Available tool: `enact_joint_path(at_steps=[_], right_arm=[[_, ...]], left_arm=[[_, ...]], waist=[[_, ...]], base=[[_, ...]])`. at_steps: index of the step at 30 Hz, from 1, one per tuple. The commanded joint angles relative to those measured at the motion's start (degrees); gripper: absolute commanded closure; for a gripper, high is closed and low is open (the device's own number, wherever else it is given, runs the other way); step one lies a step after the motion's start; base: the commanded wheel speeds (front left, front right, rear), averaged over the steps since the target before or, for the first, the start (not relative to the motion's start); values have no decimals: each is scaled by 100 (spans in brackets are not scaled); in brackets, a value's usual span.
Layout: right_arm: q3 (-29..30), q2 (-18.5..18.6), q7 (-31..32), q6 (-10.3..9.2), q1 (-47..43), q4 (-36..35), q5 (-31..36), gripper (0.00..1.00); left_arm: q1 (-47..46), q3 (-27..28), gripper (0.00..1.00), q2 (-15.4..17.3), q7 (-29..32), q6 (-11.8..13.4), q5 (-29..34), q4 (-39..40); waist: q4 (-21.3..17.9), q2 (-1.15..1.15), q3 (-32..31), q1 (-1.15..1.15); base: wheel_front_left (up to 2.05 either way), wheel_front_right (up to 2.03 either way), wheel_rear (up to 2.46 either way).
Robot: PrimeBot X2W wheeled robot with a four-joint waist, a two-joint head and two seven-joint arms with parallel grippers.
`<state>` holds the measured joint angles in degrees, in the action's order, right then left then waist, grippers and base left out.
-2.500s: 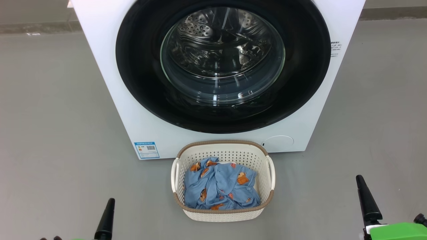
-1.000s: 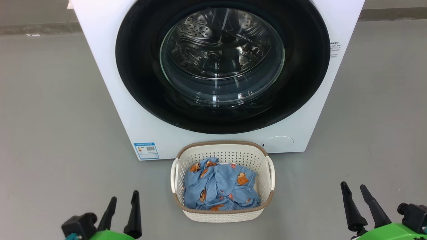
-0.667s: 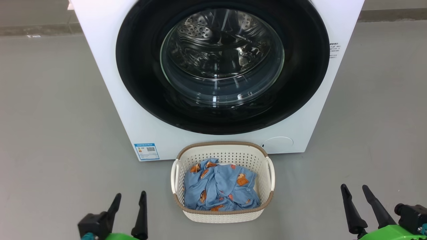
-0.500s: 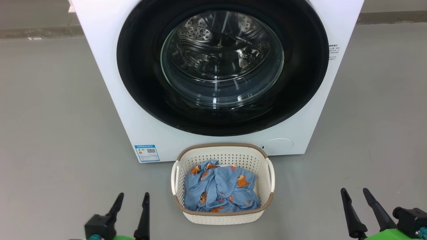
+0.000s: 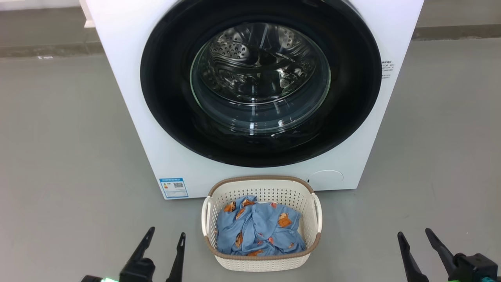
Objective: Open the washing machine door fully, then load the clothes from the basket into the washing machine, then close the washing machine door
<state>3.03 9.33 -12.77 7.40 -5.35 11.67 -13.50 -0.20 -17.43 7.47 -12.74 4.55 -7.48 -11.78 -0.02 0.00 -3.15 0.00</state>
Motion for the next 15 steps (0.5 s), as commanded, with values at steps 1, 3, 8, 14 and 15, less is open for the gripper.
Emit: enact_joint_path(at_steps=[1,3,8,14,15], right_arm=[[-96,122,-107,8,48,-184,208,0],[-103,135,-140,9,28,-209,346,0],[-131,177,-223,9,-5,-274,684,0],[-127,194,-223,9,7,-303,679,0],[-127,199,-223,9,11,-305,677,0]], left_arm=[[-123,135,0,112,-109,55,203,166],[-110,113,0,128,-143,77,337,169],[-94,64,0,128,-226,129,672,192],[-100,145,0,75,-226,137,648,178],[-104,159,0,69,-226,138,648,174]], waist=[[0,0,-15,0],[1,0,-28,0],[10,0,-35,0],[23,0,-8,0],[26,0,-4,0]], base=[[0,0,0],[0,0,0],[0,0,0],[0,0,0],[0,0,0]])
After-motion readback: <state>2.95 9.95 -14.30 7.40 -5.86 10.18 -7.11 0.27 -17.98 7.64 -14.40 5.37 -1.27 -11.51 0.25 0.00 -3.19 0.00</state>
